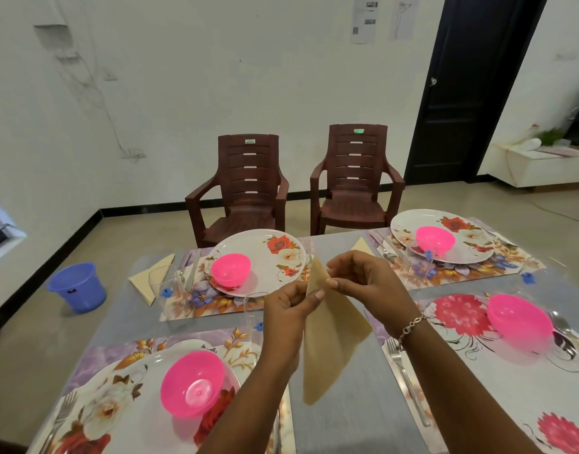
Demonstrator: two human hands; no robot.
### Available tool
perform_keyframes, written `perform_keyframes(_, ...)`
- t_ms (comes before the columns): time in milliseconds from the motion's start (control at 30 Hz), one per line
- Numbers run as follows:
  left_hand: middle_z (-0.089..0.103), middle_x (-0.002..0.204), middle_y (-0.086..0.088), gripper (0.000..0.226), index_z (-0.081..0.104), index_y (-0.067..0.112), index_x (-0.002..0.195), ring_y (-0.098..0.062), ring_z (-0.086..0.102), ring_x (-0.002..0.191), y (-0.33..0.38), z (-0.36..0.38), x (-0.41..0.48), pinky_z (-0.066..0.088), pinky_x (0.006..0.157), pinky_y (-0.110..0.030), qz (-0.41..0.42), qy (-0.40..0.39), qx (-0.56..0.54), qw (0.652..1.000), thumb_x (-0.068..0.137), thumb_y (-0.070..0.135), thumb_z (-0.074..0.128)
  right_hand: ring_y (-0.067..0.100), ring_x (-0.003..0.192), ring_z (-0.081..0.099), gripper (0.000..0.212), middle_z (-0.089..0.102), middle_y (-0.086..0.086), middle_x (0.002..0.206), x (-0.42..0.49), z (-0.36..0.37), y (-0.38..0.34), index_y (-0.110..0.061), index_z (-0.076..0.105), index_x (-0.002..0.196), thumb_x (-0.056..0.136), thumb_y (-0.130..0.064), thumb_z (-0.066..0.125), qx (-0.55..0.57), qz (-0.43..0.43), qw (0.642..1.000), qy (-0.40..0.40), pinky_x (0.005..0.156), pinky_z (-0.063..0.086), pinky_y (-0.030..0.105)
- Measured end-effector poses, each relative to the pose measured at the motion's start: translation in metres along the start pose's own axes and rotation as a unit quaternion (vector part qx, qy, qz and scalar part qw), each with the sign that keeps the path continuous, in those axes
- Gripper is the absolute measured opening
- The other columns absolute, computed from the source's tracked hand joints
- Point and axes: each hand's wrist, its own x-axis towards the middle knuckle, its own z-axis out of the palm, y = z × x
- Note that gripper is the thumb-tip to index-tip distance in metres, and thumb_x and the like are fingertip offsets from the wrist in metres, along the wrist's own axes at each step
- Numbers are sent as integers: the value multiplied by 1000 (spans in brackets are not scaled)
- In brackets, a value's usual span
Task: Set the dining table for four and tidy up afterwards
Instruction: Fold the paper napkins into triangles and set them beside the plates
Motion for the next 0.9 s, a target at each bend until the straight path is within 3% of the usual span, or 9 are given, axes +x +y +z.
perform_keyframes(100, 71, 86, 3, 10, 68, 22, 85, -23, 66, 89, -1, 1, -1, 53, 85, -41, -2, 12, -12, 1000, 87, 14, 62, 22, 85, 64, 11, 67, 7, 87, -1, 6, 0, -8, 65, 88, 80, -15, 69, 2, -16, 999, 35, 79, 55, 31)
perform_keyframes(233, 72, 92, -1, 10, 68, 20, 89, -22, 67, 93, -1, 5, -3, 54, 85, -39, -10, 21, -39, 999, 86, 13, 62, 8, 75, 58, 6, 63, -5, 76, -2, 14, -3, -17, 64, 78, 81, -16, 68, -1, -7, 999, 37, 70, 47, 17)
perform_keyframes(467, 72, 99, -3, 14, 68, 18, 98, -22, 66, 99, -1, 4, -4, 53, 88, -41, -29, 18, -73, 997, 85, 14, 63, 14, 78, 58, 7, 63, -2, 76, -2, 19, -1, -14, 64, 76, 83, -16, 66, 32, 27, 999, 30, 74, 48, 25)
perform_keyframes(600, 69, 103, -6, 19, 65, 16, 103, -25, 63, 101, 2, 2, -1, 53, 87, -39, -39, 29, -102, 994, 87, 24, 60, 8, 75, 57, 7, 63, -3, 77, -2, 19, -1, -14, 65, 78, 84, -19, 65, 28, 32, 998, 43, 66, 44, 14)
perform_keyframes(900, 66, 109, -12, 27, 62, 7, 113, -26, 62, 102, 6, 0, 6, 55, 80, -32, -41, 18, -133, 990, 90, 20, 56, 7, 71, 58, 4, 63, -8, 73, -2, 22, 1, -14, 67, 79, 82, -17, 67, 6, 11, 997, 72, 57, 46, 6)
